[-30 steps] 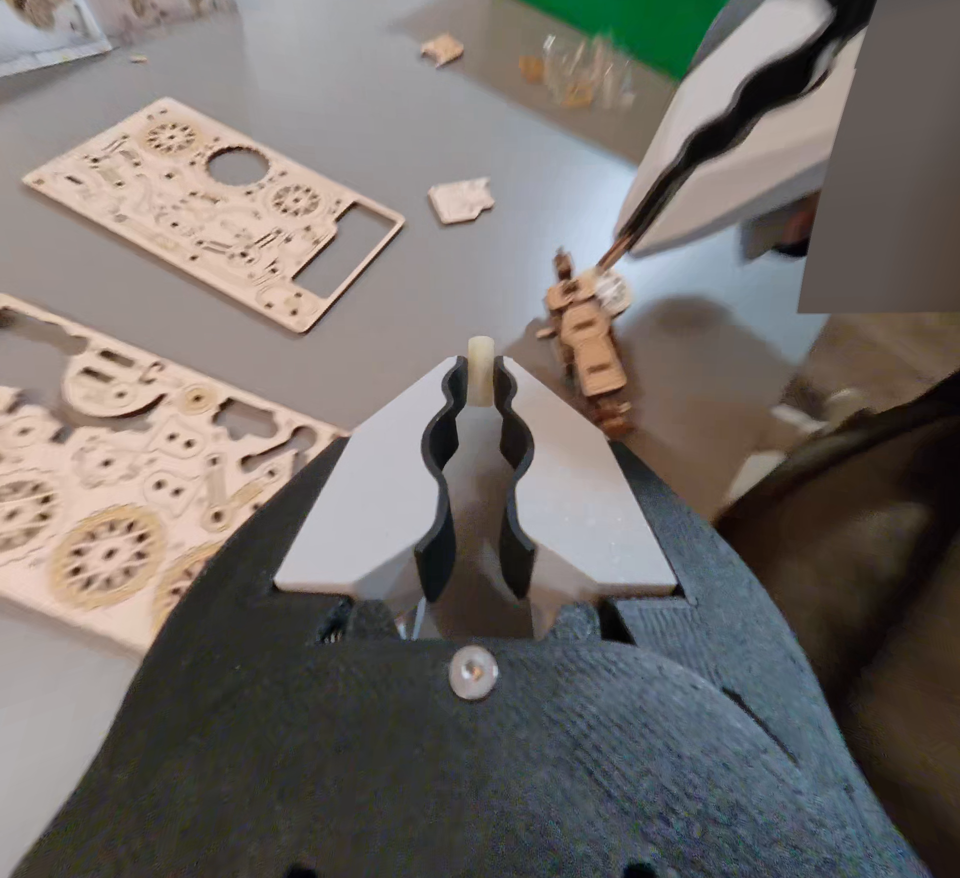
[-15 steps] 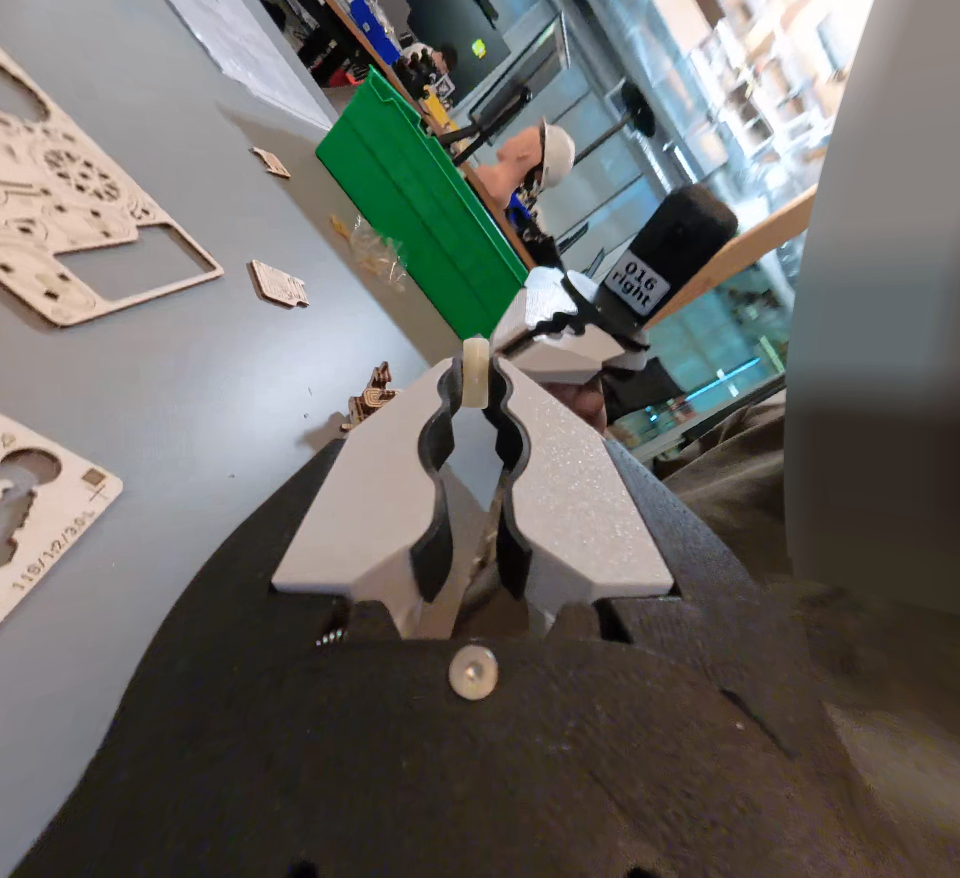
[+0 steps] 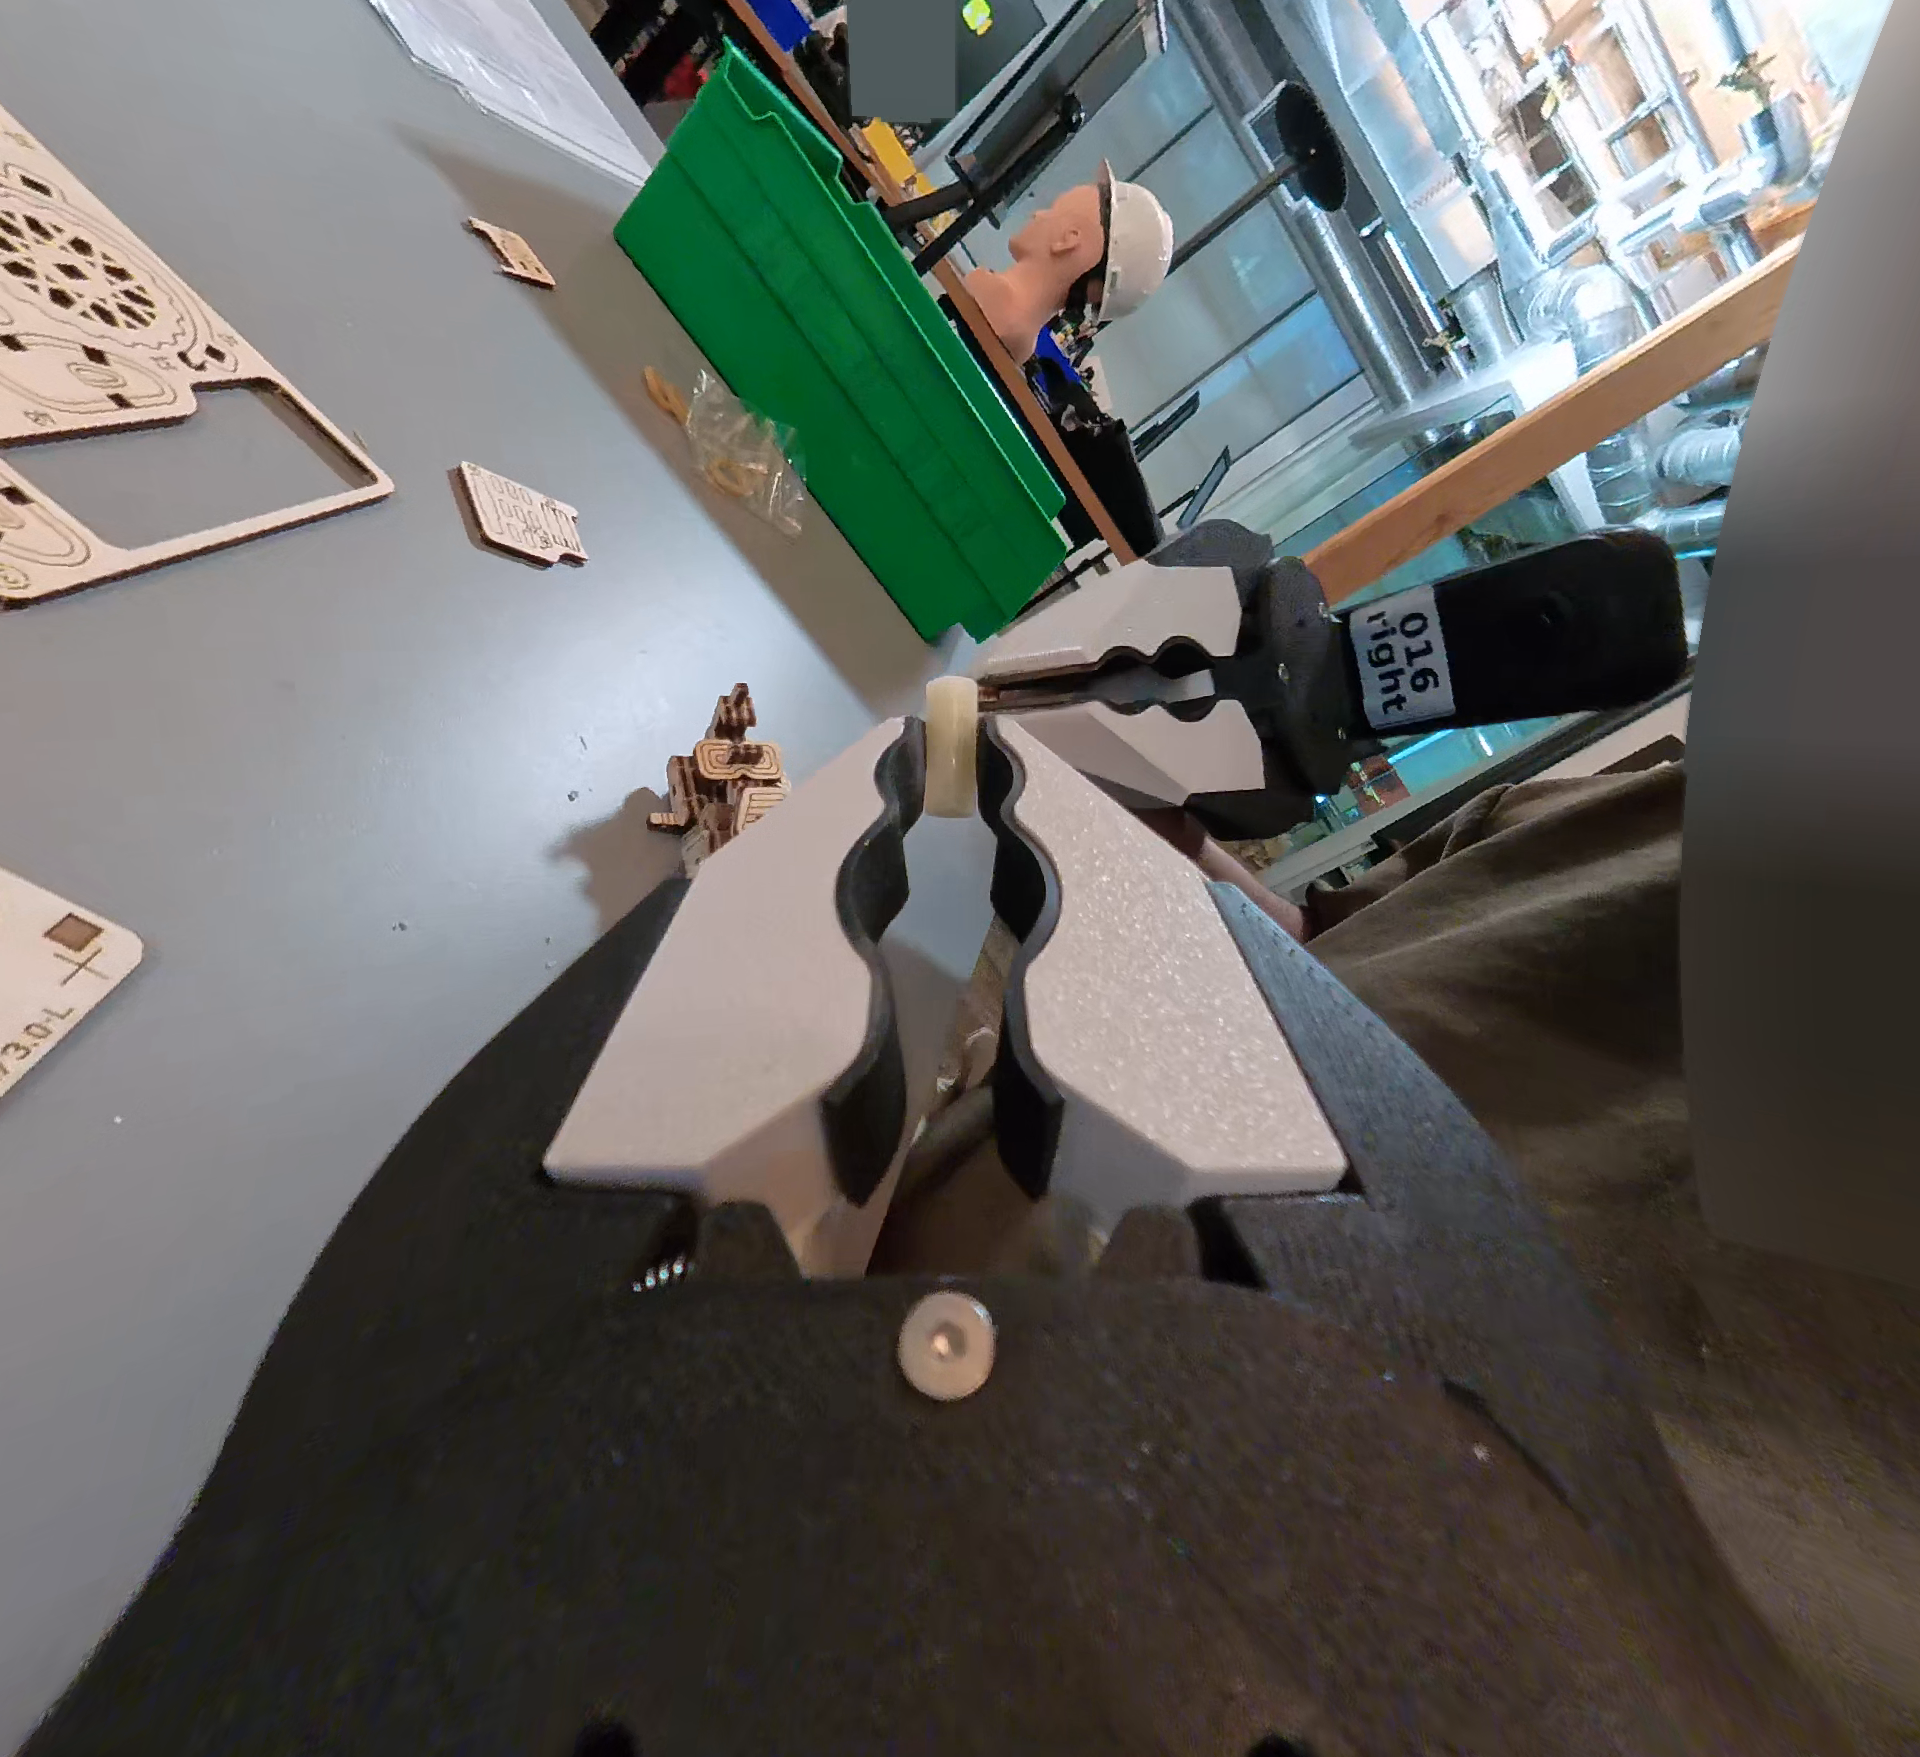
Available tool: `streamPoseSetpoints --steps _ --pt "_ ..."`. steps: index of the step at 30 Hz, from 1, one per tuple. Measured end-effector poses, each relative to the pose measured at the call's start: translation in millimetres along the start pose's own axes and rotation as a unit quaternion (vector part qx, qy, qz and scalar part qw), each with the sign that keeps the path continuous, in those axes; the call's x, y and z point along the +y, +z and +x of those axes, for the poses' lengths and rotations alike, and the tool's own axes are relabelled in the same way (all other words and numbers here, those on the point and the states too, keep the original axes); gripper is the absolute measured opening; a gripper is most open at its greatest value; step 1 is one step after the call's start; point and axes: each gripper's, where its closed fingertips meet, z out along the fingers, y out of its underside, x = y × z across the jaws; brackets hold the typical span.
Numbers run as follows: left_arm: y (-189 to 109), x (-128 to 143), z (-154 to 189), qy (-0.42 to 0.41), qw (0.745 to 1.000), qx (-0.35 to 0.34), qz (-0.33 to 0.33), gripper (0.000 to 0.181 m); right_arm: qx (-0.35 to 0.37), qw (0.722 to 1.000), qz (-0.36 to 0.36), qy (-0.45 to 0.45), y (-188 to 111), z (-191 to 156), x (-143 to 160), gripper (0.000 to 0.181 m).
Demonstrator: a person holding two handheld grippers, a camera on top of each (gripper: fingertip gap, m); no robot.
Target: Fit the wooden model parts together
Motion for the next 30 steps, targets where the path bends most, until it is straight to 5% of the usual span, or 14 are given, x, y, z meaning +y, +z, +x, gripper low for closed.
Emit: streamPoseSetpoints --steps 8,14,21,30 --pt "-5.1 5.9 -4.4 0.046 0.998 -0.020 -0.030 0.007 -0.002 0.999 -0.018 -0.042 5.4 -6.8 1.8 0.000" --pt "-10.3 13.0 -3.1 0.181 0.979 -0.039 -0.079 0.007 -0.077 0.993 0.028 0.090 -3.2 -5.4 -1.9 0.001" --pt "-12.4 44.1 1.3 0.330 0.929 -0.017 -0.165 0.008 -0.247 0.943 0.032 0.222 -13.5 -31.2 3.3 0.001" --pt "-11.0 58.3 1.7 0.339 0.920 -0.005 -0.197 0.009 -0.276 0.943 -0.028 0.184 -14.6 -53.9 21.2 0.001"
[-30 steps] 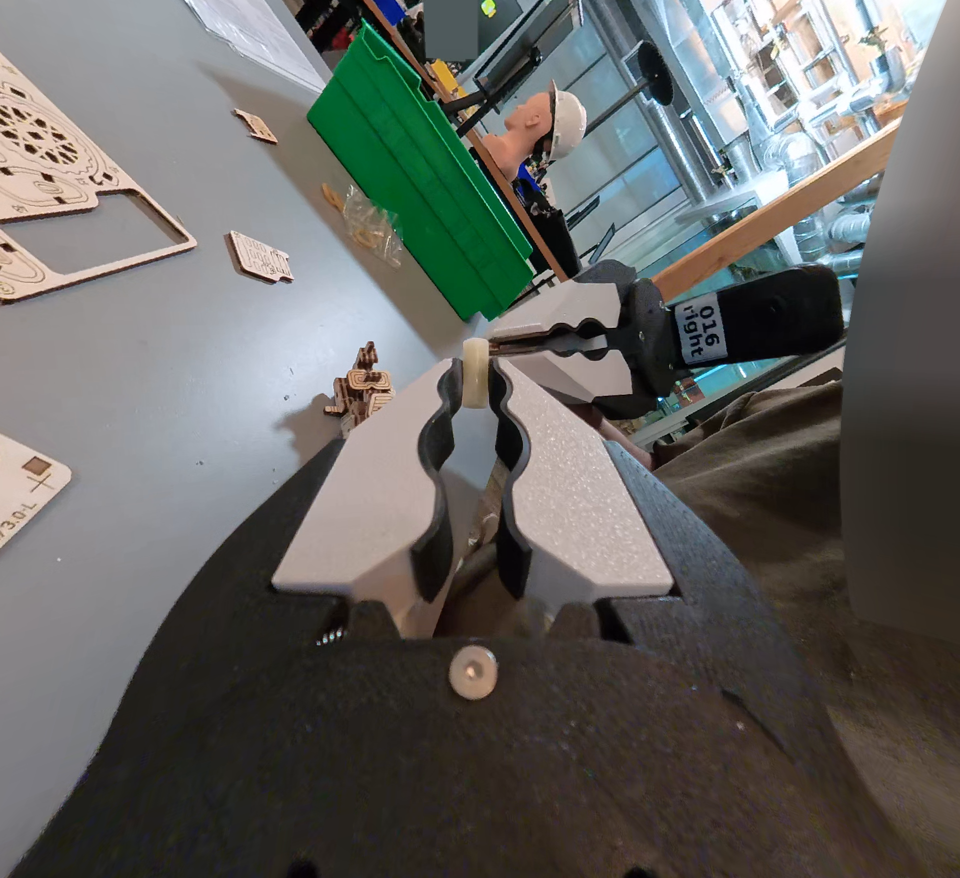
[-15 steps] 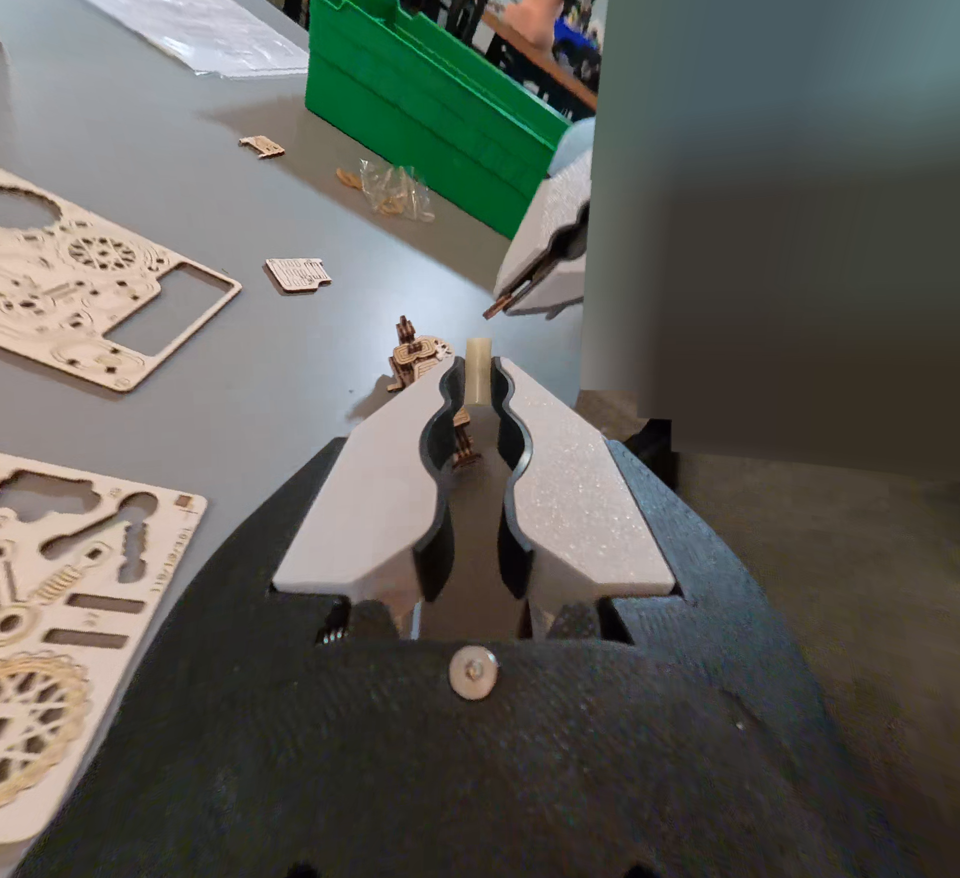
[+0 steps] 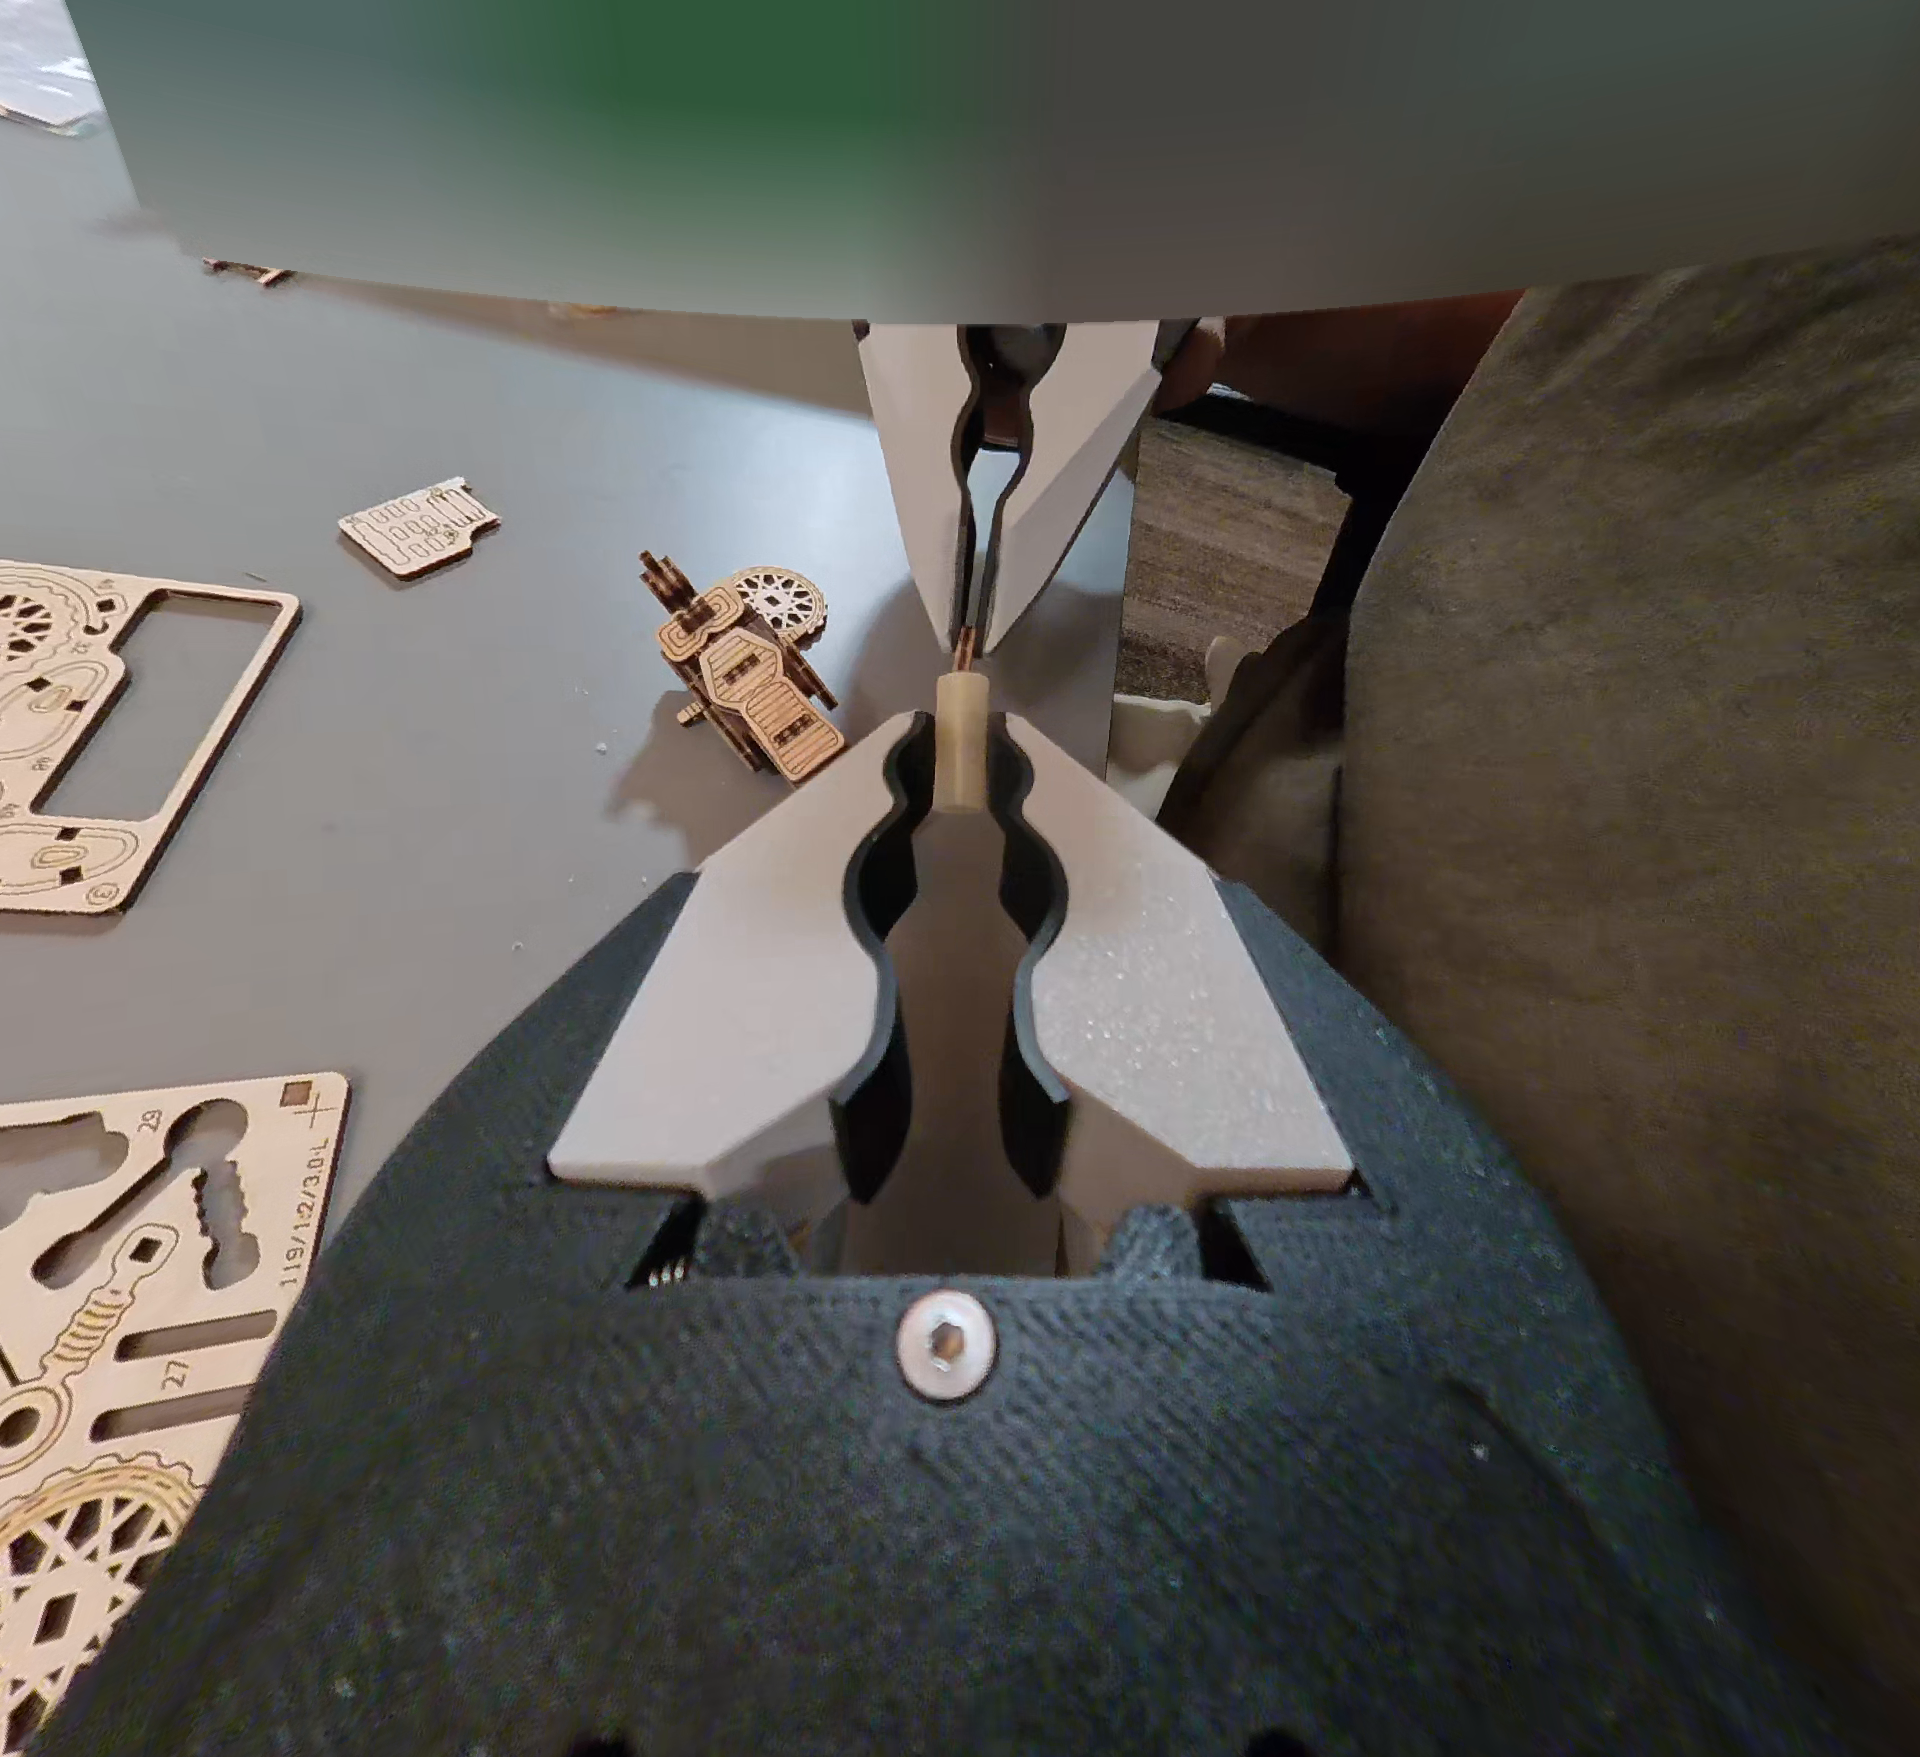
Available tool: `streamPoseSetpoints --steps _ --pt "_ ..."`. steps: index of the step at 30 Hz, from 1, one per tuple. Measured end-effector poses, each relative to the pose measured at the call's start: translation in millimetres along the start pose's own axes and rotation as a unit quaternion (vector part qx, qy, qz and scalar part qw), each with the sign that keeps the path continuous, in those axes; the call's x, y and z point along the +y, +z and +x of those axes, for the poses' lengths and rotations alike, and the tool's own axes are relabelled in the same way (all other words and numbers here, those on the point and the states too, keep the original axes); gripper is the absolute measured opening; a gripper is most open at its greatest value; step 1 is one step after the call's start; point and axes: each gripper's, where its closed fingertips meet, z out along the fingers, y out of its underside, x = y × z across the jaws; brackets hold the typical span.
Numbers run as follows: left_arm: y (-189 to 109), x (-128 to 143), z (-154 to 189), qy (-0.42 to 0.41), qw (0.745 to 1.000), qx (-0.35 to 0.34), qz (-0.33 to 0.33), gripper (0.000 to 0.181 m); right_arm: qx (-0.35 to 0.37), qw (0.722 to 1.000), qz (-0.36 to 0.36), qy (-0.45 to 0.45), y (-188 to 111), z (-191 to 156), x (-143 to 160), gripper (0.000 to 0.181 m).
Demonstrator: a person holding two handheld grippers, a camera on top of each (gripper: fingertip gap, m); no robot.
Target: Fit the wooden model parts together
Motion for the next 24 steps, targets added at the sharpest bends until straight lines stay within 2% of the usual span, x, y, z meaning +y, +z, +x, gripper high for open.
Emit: streamPoseSetpoints --steps 24 --pt "3.0 2.8 3.6 0.007 1.000 -0.001 -0.013 0.008 -0.009 1.000 0.002 -0.002 1.3 -4.4 -0.8 0.001"
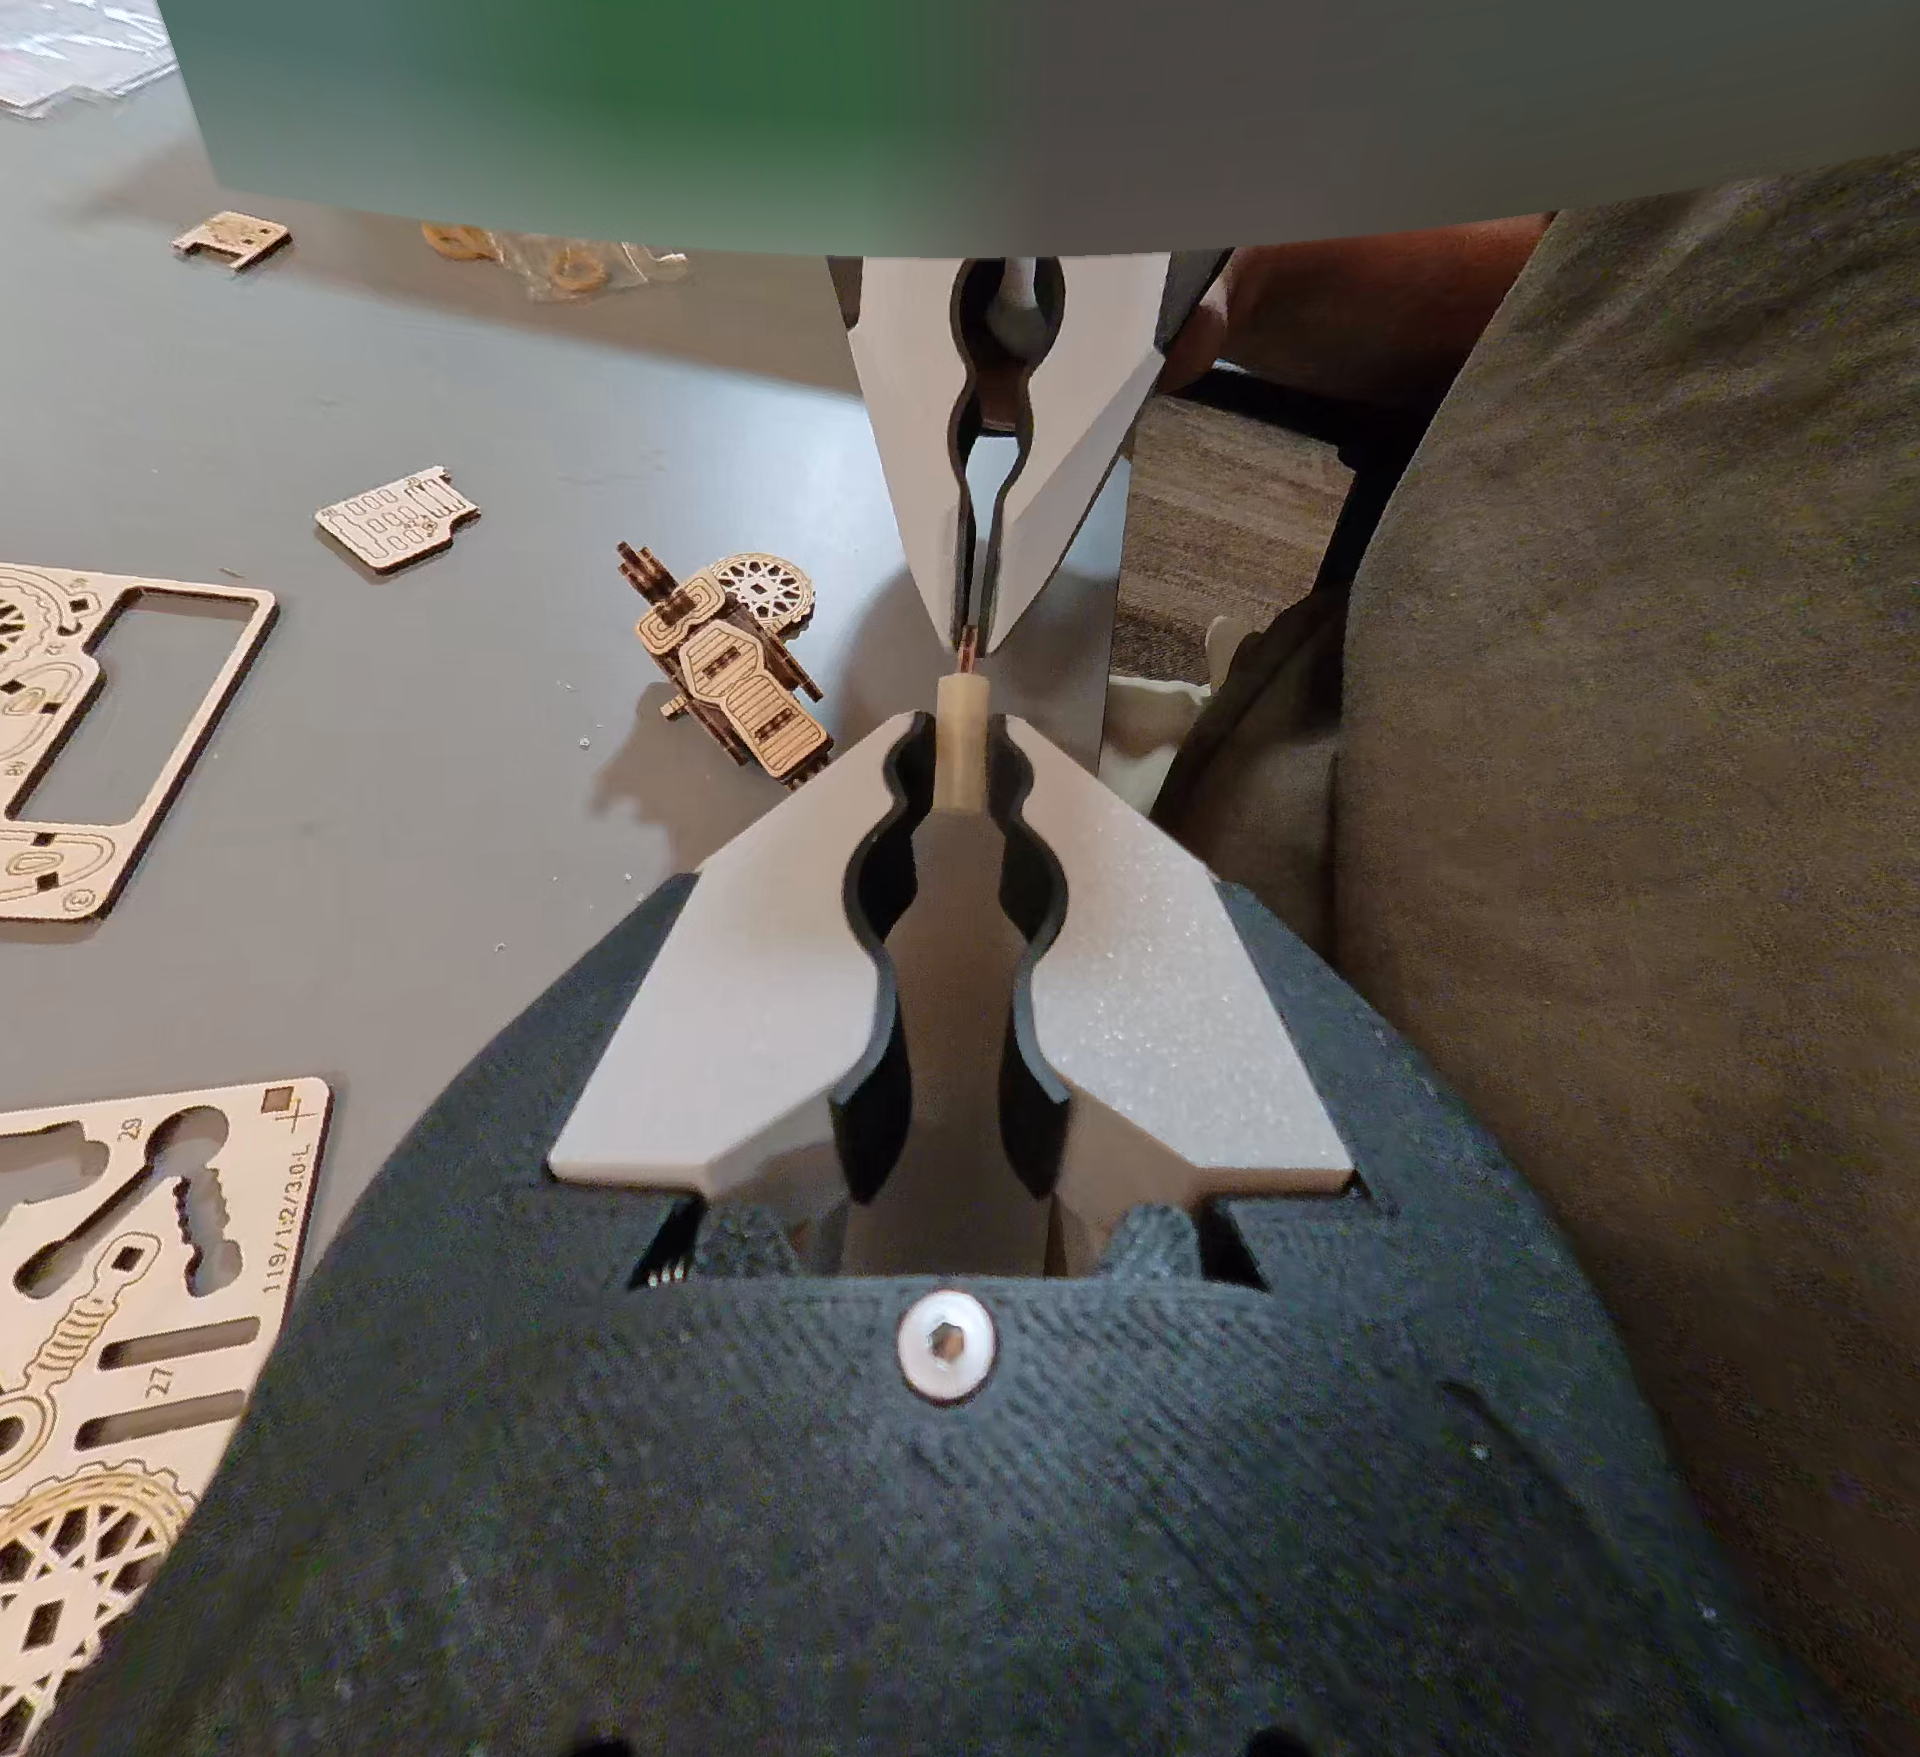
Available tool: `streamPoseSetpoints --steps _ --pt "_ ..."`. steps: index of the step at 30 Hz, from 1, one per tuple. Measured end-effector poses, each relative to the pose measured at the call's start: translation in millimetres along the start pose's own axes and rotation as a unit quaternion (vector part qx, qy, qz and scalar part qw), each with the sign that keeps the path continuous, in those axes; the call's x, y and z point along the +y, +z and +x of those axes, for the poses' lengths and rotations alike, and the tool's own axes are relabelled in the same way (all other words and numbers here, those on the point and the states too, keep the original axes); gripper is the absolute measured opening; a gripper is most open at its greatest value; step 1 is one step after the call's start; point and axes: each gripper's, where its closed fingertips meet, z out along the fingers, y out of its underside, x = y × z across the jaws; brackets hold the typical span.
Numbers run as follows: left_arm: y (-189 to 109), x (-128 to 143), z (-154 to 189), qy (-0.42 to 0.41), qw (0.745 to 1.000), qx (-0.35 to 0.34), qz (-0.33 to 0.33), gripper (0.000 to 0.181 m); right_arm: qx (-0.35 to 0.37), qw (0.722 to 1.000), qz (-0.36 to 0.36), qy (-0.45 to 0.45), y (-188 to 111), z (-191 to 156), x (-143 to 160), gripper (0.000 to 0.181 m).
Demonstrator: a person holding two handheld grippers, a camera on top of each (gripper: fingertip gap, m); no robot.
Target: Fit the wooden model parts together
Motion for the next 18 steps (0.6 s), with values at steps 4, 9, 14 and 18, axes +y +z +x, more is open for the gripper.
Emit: streamPoseSetpoints --steps 4,9,14,18 --pt "-0.2 0.4 -0.1 -0.003 1.000 0.002 0.000 0.008 0.003 1.000 -0.001 -0.002 0.5 0.1 0.0 0.001" --pt "0.9 0.9 -0.8 -0.001 1.000 -0.005 -0.004 0.009 -0.003 1.000 -0.001 -0.002 0.1 -1.1 0.9 0.001" --pt "-0.7 -0.3 0.3 -0.007 1.000 0.003 0.001 0.008 0.004 1.000 0.002 -0.003 0.3 0.0 -1.3 0.001" --pt "0.8 1.4 0.6 -0.004 1.000 0.001 -0.006 0.008 0.000 1.000 -0.002 -0.001 0.3 -0.6 0.8 0.001"
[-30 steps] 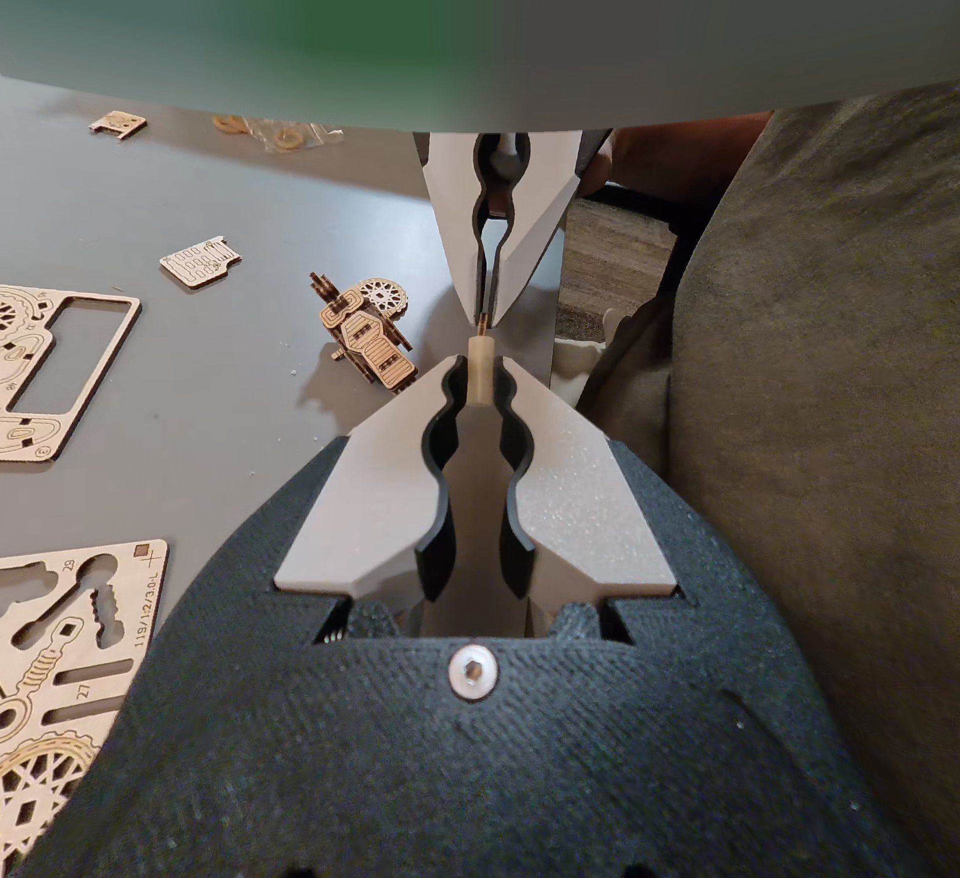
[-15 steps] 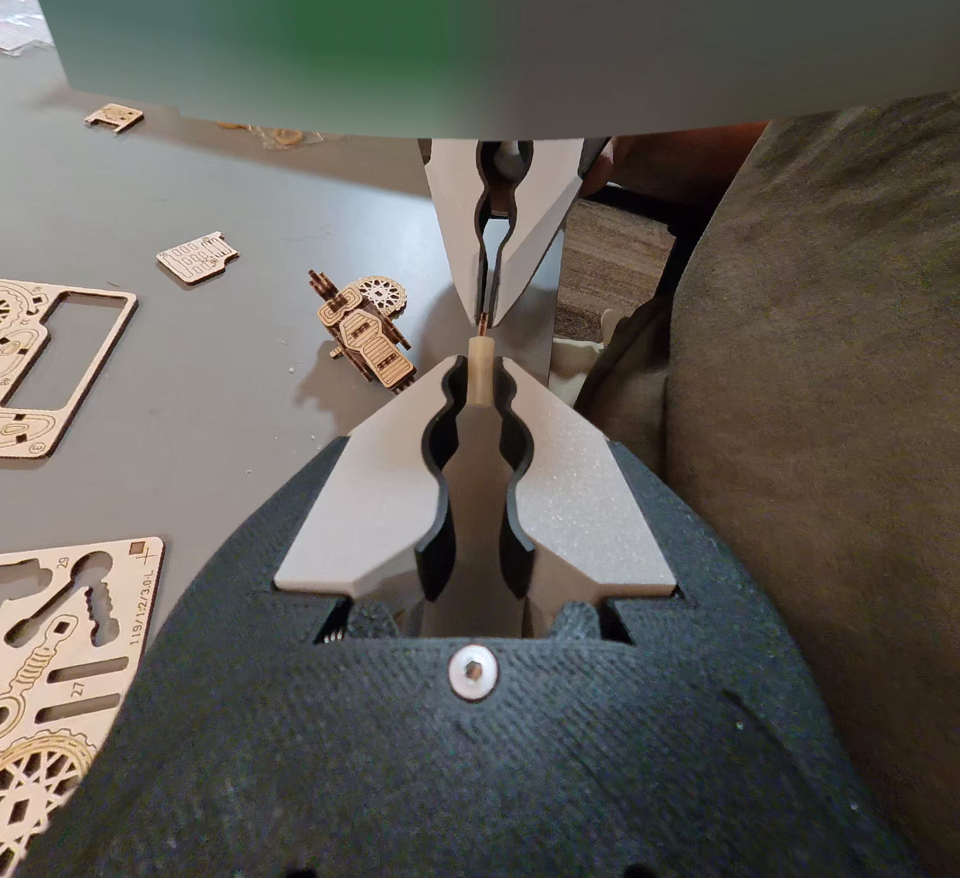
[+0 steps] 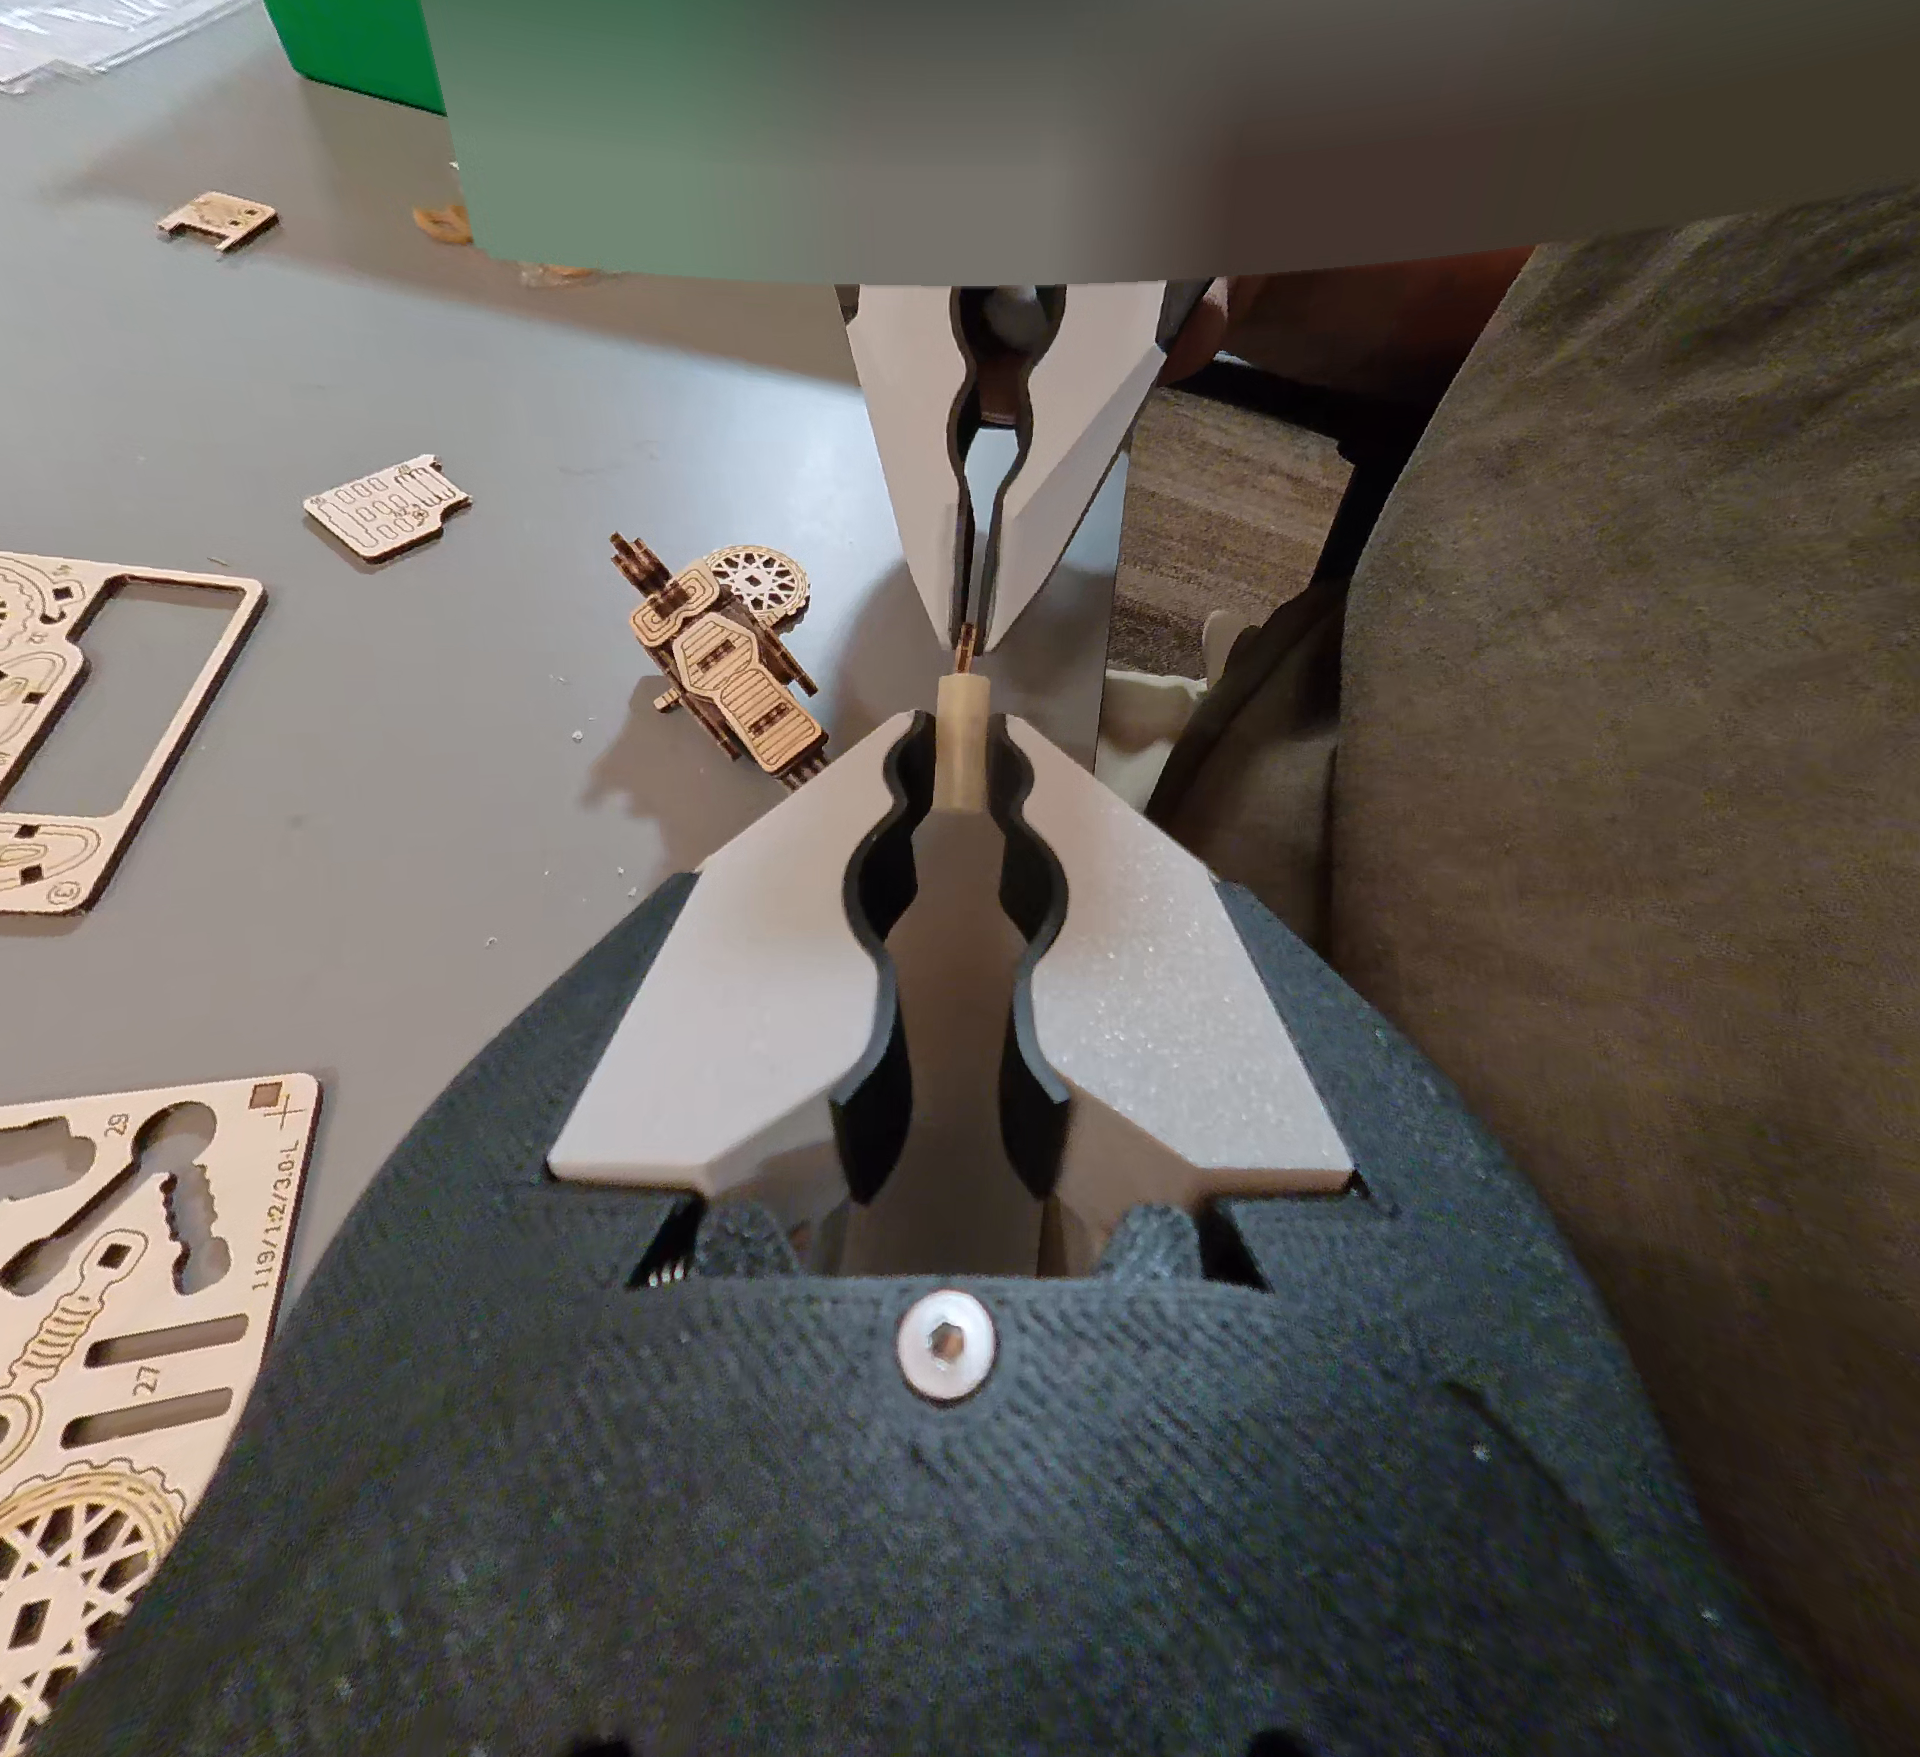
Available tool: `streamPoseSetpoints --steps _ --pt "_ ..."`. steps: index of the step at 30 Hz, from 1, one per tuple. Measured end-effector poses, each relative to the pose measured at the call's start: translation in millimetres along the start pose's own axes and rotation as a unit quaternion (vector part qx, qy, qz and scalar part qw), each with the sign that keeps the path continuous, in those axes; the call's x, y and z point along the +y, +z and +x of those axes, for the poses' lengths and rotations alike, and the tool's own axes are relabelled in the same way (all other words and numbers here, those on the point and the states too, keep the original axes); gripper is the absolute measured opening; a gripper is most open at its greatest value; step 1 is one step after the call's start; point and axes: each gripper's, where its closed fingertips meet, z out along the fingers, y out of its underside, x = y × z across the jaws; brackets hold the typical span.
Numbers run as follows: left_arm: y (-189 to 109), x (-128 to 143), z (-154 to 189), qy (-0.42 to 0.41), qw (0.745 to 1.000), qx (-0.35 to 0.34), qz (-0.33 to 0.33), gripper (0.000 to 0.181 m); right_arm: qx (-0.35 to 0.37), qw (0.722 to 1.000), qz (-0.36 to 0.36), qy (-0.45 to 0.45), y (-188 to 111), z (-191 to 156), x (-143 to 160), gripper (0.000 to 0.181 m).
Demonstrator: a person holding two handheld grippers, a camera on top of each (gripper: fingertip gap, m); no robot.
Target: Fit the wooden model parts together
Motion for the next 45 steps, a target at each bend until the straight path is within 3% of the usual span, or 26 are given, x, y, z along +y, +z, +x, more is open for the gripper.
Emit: streamPoseSetpoints --steps 15,17,22,31,45 --pt "1.3 4.0 -0.4 0.005 1.000 -0.003 -0.014 0.009 -0.020 0.999 0.027 0.009 -0.9 -6.0 -9.2 0.001" --pt "2.9 -3.5 10.8 0.002 1.000 0.021 0.004 0.008 0.032 0.999 -0.010 -0.018 -3.4 7.7 0.8 0.001" --pt "2.1 -3.0 4.8 -0.001 1.000 0.005 0.003 0.008 0.010 0.999 0.046 0.013 -15.1 7.7 -12.3 0.001" --pt "-7.1 -18.7 0.1 -0.034 0.998 0.011 0.057 0.008 -0.010 0.995 0.095 0.041 -23.8 8.2 -22.6 0.001" --pt "-10.4 -27.4 0.3 -0.045 0.995 0.013 0.085 0.008 -0.017 0.995 0.093 0.039 -18.9 4.0 -23.3 0.001"
